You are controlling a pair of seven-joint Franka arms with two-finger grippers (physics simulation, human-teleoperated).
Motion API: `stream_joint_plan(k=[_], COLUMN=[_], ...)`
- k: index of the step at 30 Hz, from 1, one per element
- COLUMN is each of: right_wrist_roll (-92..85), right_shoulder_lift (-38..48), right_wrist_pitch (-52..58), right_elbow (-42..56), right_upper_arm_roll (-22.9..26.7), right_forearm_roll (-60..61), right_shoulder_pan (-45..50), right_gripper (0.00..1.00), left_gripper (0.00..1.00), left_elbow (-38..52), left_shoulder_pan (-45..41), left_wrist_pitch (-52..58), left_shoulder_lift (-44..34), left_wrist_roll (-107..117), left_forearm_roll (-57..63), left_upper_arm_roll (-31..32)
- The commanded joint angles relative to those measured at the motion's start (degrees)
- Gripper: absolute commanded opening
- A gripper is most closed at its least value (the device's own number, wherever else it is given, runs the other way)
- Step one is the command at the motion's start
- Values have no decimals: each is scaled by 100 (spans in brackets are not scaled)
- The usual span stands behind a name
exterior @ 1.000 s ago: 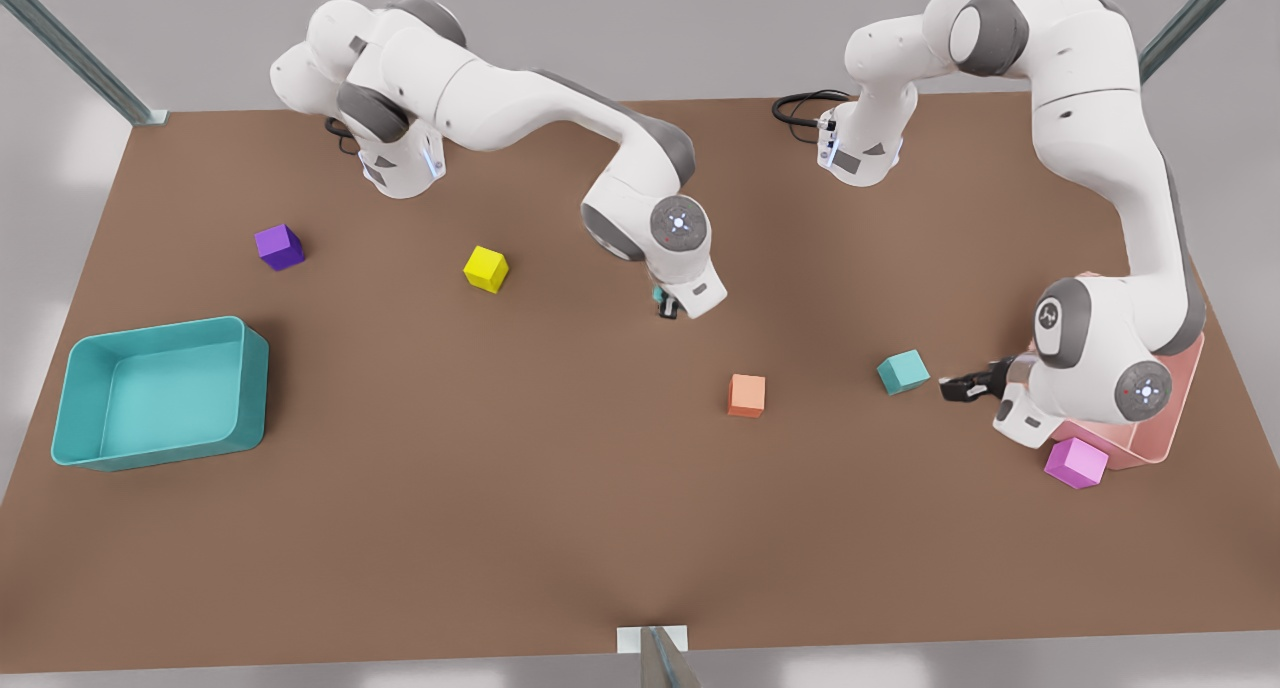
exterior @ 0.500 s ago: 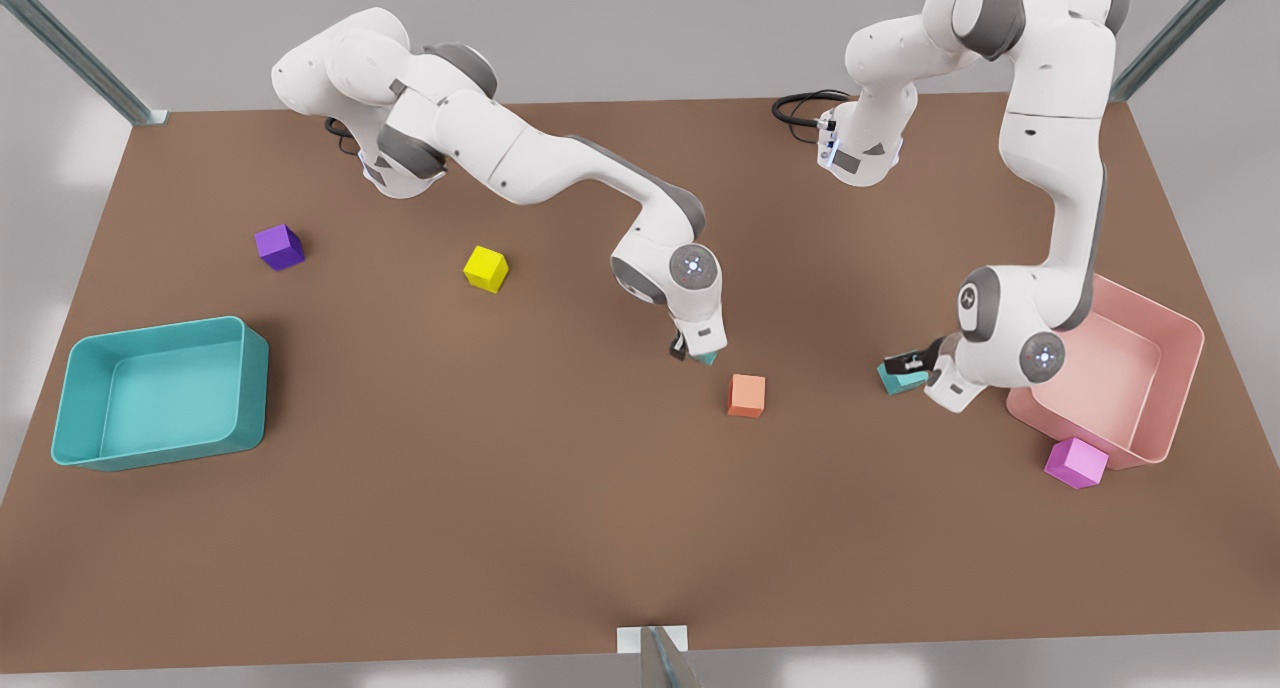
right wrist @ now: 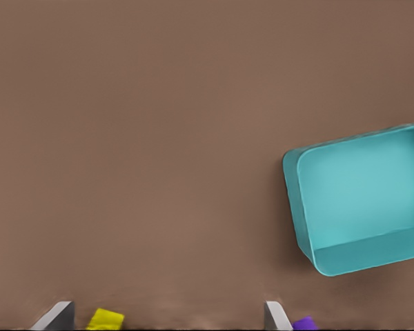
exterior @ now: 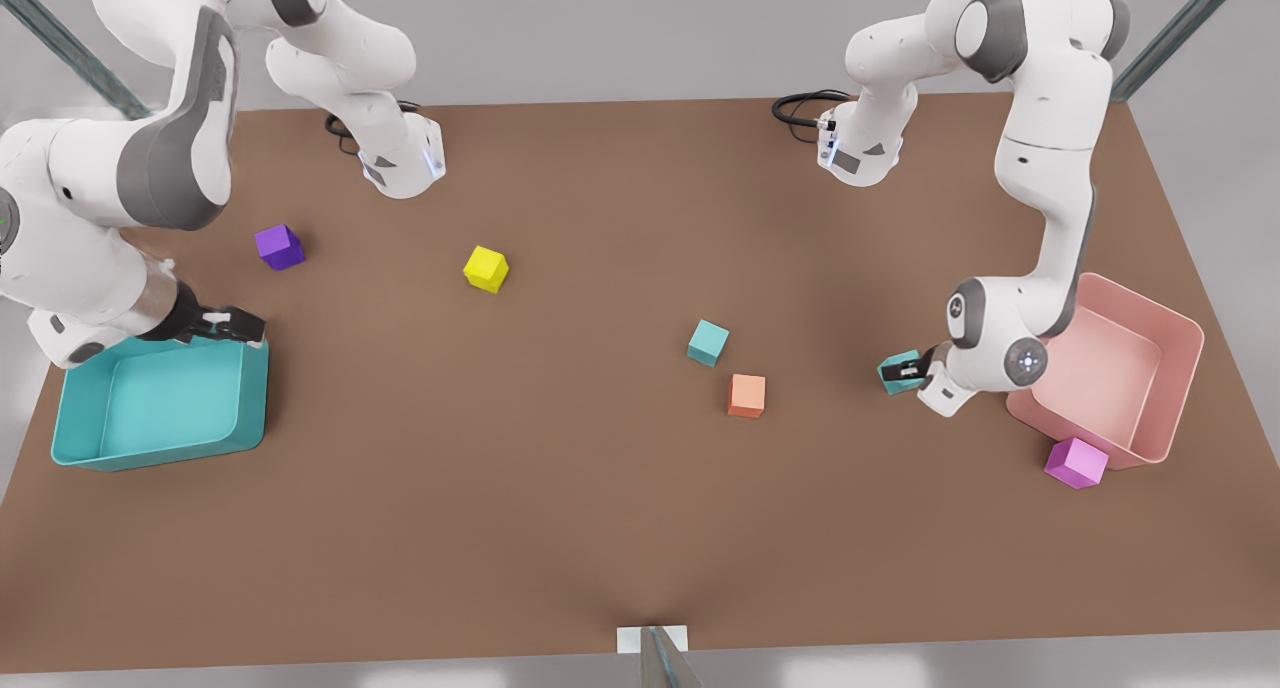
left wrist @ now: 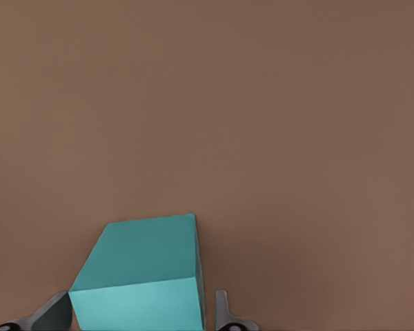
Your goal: Stack the two blue cubes on top of each other
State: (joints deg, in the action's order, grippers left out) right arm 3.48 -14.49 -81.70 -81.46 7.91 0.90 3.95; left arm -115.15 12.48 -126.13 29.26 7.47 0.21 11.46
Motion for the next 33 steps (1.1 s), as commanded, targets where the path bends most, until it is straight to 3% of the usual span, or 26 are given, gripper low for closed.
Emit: stream_joint_plan(k=[1,2,4,5,6,7,10,12,13,16,17,21,26,33], right_wrist_roll=[-110,-110,-119,-111,-31,-40,-101,-128,-119,-137,-154,-67,-49,452], right_shoulder_lift=[-80,-19,-343,-353,-353,-344,130,737,658,720,684,755,755,711], right_wrist_pitch=[-1066,-1576,-3797,-3923,-3897,-3827,-3133,-2141,-1165,-531,-215,-135,-188,-241], right_elbow=[-1328,-1829,-3041,-3113,-3113,-3113,-3087,-2613,-1787,-1259,-951,-591,-582,-582], right_upper_arm_roll=[-96,-246,-474,-1202,-1336,-1327,-1336,-1345,-1336,-1292,-1292,-1319,-1363,-1363], right_forearm_roll=[227,218,200,131,-72,-72,-81,-81,-90,-204,-257,-239,-257,-257], right_shoulder_pan=[-52,-52,-113,-867,-957,-975,-1001,-1001,-1010,-1019,-1010,-1133,-1133,-1072], right_gripper=[100,100,100,100,100,100,100,100,100,100,100,100,100,100], left_gripper=[100,100,100,100,93,72,58,62,62,63,63,63,63,63], left_elbow=[1,1,1,1,1,10,28,107,300,493,520,669,1355,1355], left_shoulder_pan=[-9,0,0,0,0,-17,-9,-9,-70,-984,-975,-1028,-1547,-1942], left_wrist_pitch=[-210,-271,-289,-289,-289,-289,-175,370,809,1679,1855,1777,1759,1012], left_shoulder_lift=[44,79,115,115,115,115,36,-254,-369,-852,-975,-879,-351,0], left_wrist_roll=[-132,-140,-132,-132,-114,44,62,158,334,1827,2399,3858,4579,5115], left_forearm_roll=[23,23,23,23,23,23,119,269,278,269,260,181,190,181], left_upper_arm_roll=[-4,-4,-4,-4,-4,-4,-4,5,14,224,690,1912,1912,1912])
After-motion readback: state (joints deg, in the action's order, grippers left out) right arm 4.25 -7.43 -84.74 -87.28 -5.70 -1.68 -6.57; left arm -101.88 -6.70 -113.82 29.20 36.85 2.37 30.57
